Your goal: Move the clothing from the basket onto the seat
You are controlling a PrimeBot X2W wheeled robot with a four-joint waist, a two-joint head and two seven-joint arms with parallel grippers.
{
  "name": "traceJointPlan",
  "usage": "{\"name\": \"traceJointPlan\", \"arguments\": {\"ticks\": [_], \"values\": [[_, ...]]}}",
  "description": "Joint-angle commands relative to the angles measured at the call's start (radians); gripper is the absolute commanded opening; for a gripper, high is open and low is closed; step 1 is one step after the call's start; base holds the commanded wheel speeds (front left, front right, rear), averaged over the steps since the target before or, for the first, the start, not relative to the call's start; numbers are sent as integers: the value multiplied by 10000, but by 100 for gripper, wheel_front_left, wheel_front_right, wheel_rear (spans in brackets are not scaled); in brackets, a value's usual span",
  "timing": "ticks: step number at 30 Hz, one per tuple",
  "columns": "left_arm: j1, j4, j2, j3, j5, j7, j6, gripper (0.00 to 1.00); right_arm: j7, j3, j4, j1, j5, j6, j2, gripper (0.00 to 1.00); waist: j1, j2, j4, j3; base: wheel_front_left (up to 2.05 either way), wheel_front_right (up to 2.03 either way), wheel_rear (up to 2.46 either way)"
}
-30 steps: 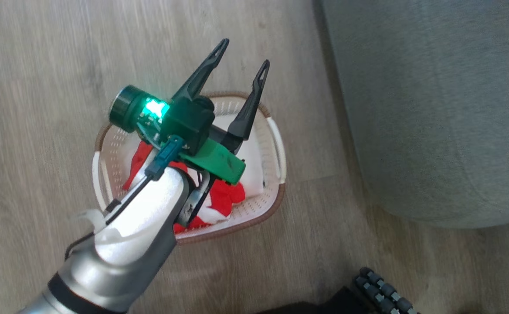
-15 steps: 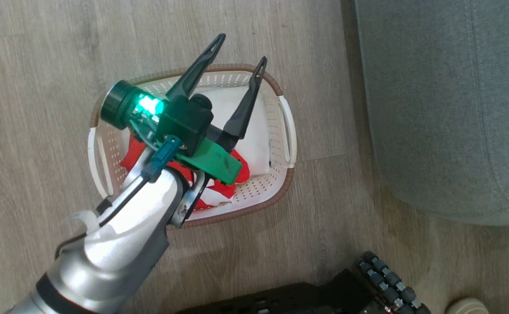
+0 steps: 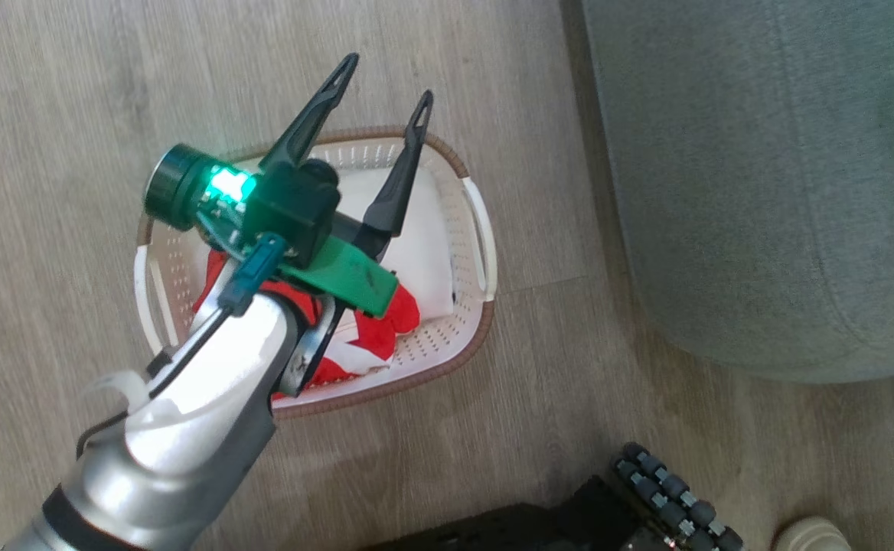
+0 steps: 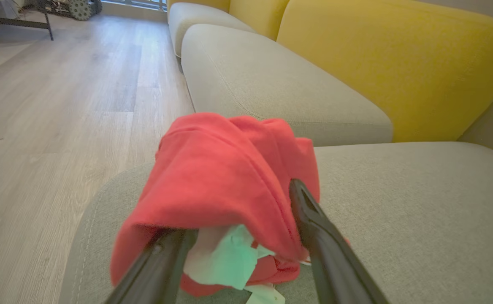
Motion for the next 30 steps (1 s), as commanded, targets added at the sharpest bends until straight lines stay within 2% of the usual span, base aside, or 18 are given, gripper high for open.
{"name": "traceJointPlan", "arguments": {"ticks": [1,11,19,23,30], "values": [[213,-399,193,334,-42,-82,90,100,-88,140,-378,292,103,-4,-25,100,0,0,-89,-148,0,0,0],[834,-107,168,701,-651,-567,271,100,-89,1730,-1839,2463,1345,-4,-282,100,0,0,-179,-1587,0,0,0],[1724,426,-16,1233,-1306,-1104,443,100,-89,2776,-2193,3194,1804,-4,-576,100,0,0,412,-3345,0,0,0],[2344,713,-190,1536,-1606,-1244,446,100,-89,3077,-2307,3747,2109,-4,-402,100,0,0,842,-4303,0,0,0],[3657,730,-273,2386,-1637,-1293,560,100,-89,3324,-3132,5141,2292,-4,373,100,0,0,1488,-5569,0,0,0]]}}
